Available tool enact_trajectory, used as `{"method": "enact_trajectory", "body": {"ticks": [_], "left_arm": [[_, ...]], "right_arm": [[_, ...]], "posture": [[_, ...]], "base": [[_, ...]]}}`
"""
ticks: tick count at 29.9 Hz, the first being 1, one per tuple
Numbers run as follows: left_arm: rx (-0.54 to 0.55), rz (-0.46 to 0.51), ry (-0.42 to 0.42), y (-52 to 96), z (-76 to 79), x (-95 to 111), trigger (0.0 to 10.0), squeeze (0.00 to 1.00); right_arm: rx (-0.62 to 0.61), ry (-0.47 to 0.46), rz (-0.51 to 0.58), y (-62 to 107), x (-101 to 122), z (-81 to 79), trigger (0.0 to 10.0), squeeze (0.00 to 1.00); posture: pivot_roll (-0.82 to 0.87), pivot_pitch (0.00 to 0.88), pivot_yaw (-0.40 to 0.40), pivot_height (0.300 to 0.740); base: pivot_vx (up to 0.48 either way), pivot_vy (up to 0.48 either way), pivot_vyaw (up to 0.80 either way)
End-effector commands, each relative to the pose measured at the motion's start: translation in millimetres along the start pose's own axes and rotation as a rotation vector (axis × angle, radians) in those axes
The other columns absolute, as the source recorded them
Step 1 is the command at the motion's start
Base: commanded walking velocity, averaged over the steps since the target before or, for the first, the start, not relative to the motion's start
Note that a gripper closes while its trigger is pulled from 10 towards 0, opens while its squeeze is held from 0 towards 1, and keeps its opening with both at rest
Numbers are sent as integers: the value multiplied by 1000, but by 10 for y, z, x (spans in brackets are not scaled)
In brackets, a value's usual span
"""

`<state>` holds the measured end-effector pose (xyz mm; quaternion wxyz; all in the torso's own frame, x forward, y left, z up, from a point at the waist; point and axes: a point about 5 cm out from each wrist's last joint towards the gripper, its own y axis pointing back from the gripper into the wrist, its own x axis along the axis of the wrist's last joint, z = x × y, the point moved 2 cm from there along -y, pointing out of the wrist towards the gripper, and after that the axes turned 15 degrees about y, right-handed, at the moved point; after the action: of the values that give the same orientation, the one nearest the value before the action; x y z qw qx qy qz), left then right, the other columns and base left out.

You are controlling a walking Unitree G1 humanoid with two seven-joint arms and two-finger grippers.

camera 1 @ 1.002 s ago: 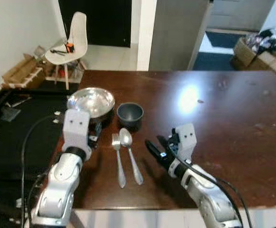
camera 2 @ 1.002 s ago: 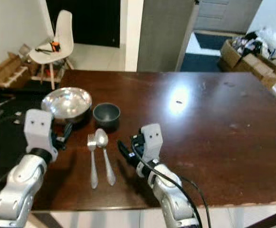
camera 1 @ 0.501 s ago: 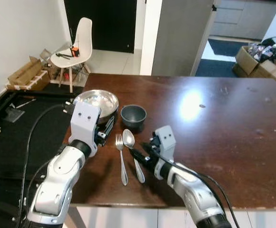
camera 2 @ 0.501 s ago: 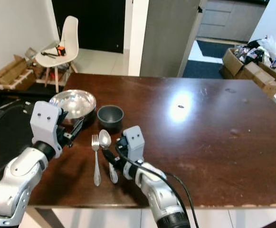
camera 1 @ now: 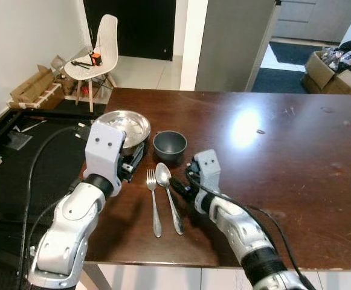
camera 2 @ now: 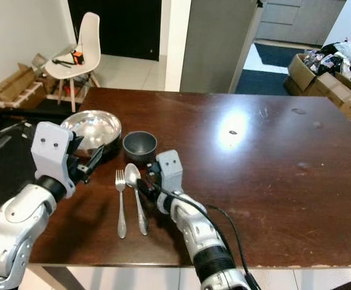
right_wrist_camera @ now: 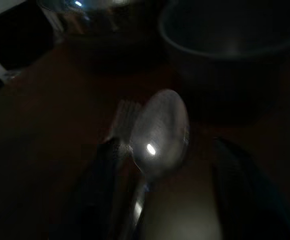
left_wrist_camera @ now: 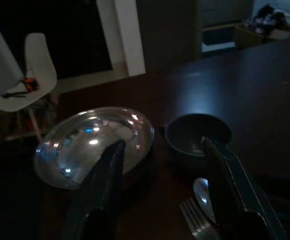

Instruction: Setting the table

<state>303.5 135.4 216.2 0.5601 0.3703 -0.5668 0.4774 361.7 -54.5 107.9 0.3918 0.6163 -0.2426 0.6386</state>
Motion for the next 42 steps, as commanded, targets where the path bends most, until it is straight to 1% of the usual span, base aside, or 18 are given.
{"method": "enact_trajectory", "body": {"ticks": [1,3,4,5,8,16,21,23,26,31,33,34,35,36,37,38,39,42], "left_arm": [[14,-6,-5,37,-27,21,10000,0],[17,-8,-5,44,-29,24,10000,0],[21,-11,-5,55,-33,20,10000,0],[23,-15,-4,66,-32,13,10000,0],[27,-24,1,85,-15,-3,10000,0],[32,-31,6,93,-6,-7,10000,0],[35,-35,16,94,15,-25,10000,0],[35,-35,17,93,21,-23,10000,0],[33,-41,21,88,31,-44,10000,0],[30,-44,26,85,43,-55,10000,0],[31,-44,31,82,48,-62,10000,0],[31,-44,33,80,53,-66,10000,0],[30,-43,36,73,63,-68,10000,0],[30,-43,36,73,63,-68,10000,0],[29,-43,37,70,67,-69,10000,0],[29,-43,37,70,67,-69,10000,0],[29,-41,39,63,69,-66,10000,0],[33,-39,39,64,62,-61,10000,0]], "right_arm": [[21,-5,-1,-23,-18,-23,10000,1000],[29,-4,1,-33,-13,-29,10000,1000],[32,0,-2,-44,-10,-30,10000,816],[39,8,-14,-57,-23,-35,10000,0],[57,43,-88,-78,-135,-65,10000,0],[40,72,-168,-66,-276,-90,10000,0],[49,93,-229,14,-450,-206,10000,0],[45,106,-237,24,-469,-206,10000,0],[27,172,-219,66,-448,-176,10000,0],[46,180,-230,114,-428,-180,10000,0],[74,169,-263,154,-487,-239,10000,0],[80,178,-295,174,-560,-264,8118,0],[83,182,-352,212,-695,-293,4314,0],[83,182,-352,212,-695,-293,4314,0],[83,179,-375,227,-752,-302,3490,0],[83,179,-375,227,-752,-302,3490,0],[74,171,-429,275,-882,-299,0,0],[56,143,-466,330,-981,-270,0,0]], "posture": [[173,69,47,740],[173,69,47,740],[175,74,44,740],[176,75,42,740],[177,78,33,740],[169,80,24,740],[154,82,19,740],[154,83,19,740],[143,82,19,740],[133,83,16,740],[127,82,15,740],[125,81,15,740],[125,80,13,740],[125,80,13,740],[125,80,13,740],[125,80,13,740],[124,79,9,740],[126,77,10,740]], "base": [[0,0,0],[0,0,0],[0,0,0],[0,0,0],[0,0,0],[0,0,0],[0,0,0],[0,0,0],[0,0,0],[0,0,0],[0,0,0],[0,0,0],[0,0,0],[0,0,0],[0,0,0],[0,0,0],[0,0,0],[0,0,0]]}}
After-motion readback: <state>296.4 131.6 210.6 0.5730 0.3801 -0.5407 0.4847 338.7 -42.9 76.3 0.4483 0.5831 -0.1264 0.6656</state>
